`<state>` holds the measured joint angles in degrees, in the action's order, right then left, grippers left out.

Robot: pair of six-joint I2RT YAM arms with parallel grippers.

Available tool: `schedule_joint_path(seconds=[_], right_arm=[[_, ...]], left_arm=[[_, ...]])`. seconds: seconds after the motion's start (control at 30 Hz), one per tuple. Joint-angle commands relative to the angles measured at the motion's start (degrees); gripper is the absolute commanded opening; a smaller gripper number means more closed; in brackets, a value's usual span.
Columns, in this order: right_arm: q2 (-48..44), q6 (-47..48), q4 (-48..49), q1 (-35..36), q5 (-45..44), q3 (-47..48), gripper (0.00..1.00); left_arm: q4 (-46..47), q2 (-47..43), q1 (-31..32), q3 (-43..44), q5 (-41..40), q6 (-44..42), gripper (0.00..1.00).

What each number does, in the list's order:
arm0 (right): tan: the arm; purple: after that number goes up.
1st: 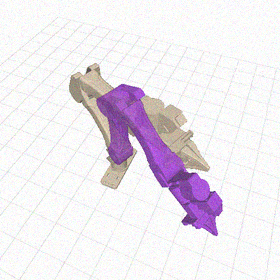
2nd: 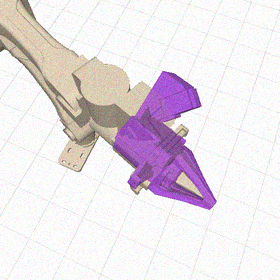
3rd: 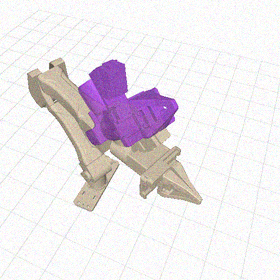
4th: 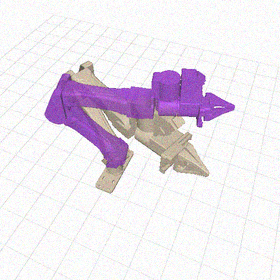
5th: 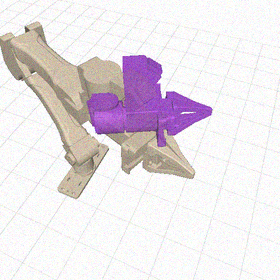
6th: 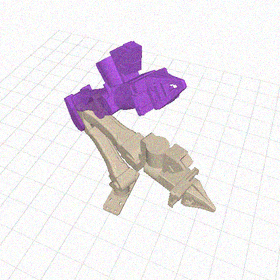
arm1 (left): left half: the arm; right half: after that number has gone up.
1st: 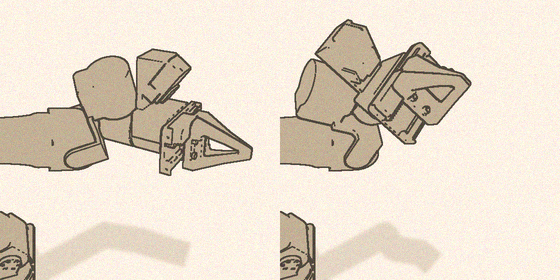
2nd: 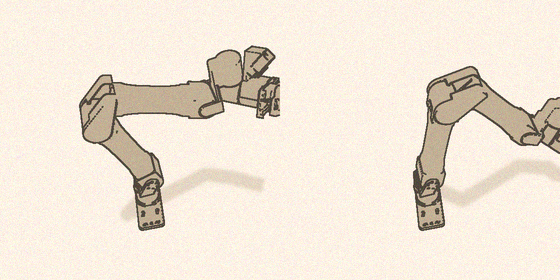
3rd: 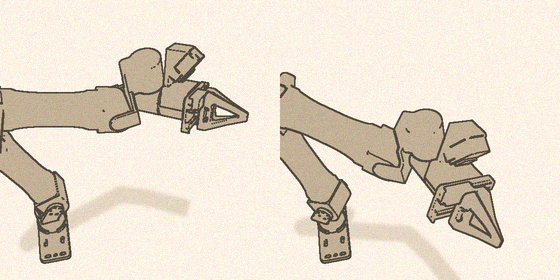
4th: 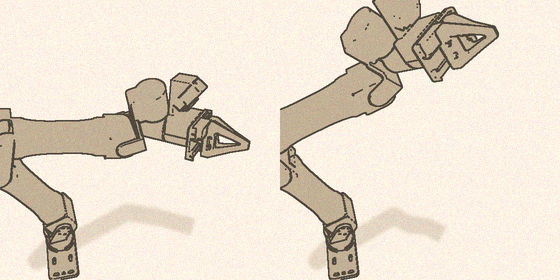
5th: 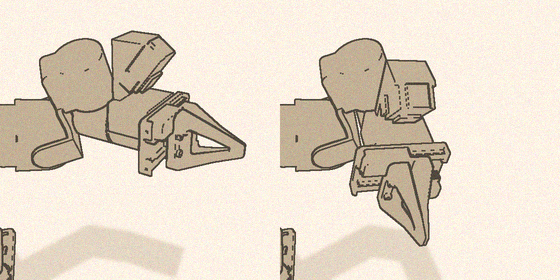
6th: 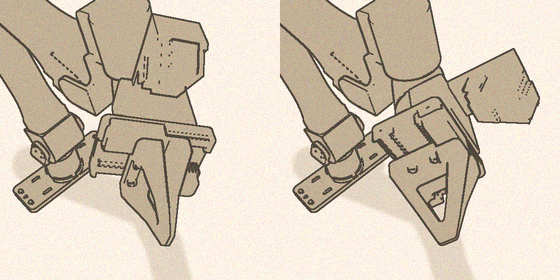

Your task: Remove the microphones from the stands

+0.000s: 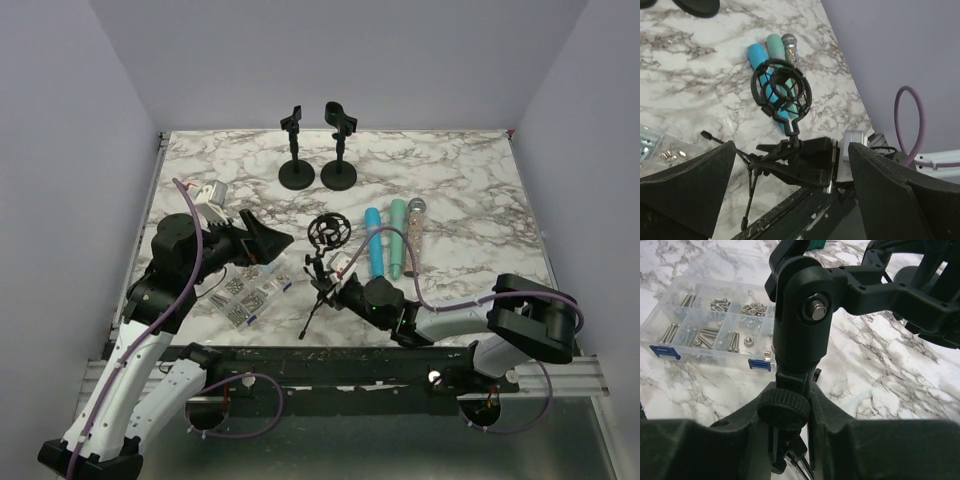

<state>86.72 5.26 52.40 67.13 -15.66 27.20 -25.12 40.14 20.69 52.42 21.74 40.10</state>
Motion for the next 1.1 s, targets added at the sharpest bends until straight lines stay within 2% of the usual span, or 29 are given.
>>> schedule_joint_path(seconds=[0.0, 0.1, 0.3, 0.4, 0.43, 0.6, 0.73, 0.83, 0.9, 0.97, 1.07], right_arm=[[0.6, -2.7, 5.4, 0.6, -4.6, -2.4, 0.34], [0.3, -4.0, 3.5, 1.2, -5.5, -2.7, 0.48], [-1.4, -5.1, -3.5, 4.2, -9.9, -0.6, 0.59], [-6.4, -9.8, -11.8, 5.4, -11.0, 0.1, 0.81], [-8.1, -11.8, -15.3, 5.4, -11.2, 0.3, 0.84], [-19.9, -20.1, -31.7, 5.6, -9.4, -1.5, 0.87], [-29.7, -27.8, -43.7, 5.6, -6.4, -2.6, 0.88], [-34.1, -35.9, -53.8, 5.4, -4.4, -1.3, 0.9], [-37.7, -39.5, -55.9, 4.8, 0.0, -1.3, 0.9], [-41.7, -44.1, -55.6, 3.2, 4.2, -2.3, 0.95], [-45.7, -49.8, -53.0, -4.0, 14.8, -3.8, 0.97]], left_arm=[[1.9, -3.0, -0.3, -4.9, 6.3, 2.5, 0.98], [3.2, -4.0, -0.1, -7.6, 7.9, 3.1, 0.96], [4.0, -2.9, 2.0, -9.1, 8.3, 1.2, 0.95], [2.3, -0.2, 3.8, -6.7, 7.9, -1.7, 0.95], [1.2, 1.1, 4.8, -5.5, 7.7, -3.3, 0.95], [-3.1, 8.3, 8.7, 0.3, 6.4, -10.1, 0.95], [-3.8, 14.1, 9.6, 3.7, 10.1, -13.9, 0.94], [-7.5, 19.0, 10.2, 8.2, 11.6, -17.8, 0.92], [-9.7, 22.1, 10.4, 11.2, 12.5, -20.7, 0.9], [-11.5, 24.8, 10.4, 13.7, 13.9, -22.7, 0.89], [-13.0, 27.7, 10.5, 16.1, 16.5, -25.3, 0.88]])
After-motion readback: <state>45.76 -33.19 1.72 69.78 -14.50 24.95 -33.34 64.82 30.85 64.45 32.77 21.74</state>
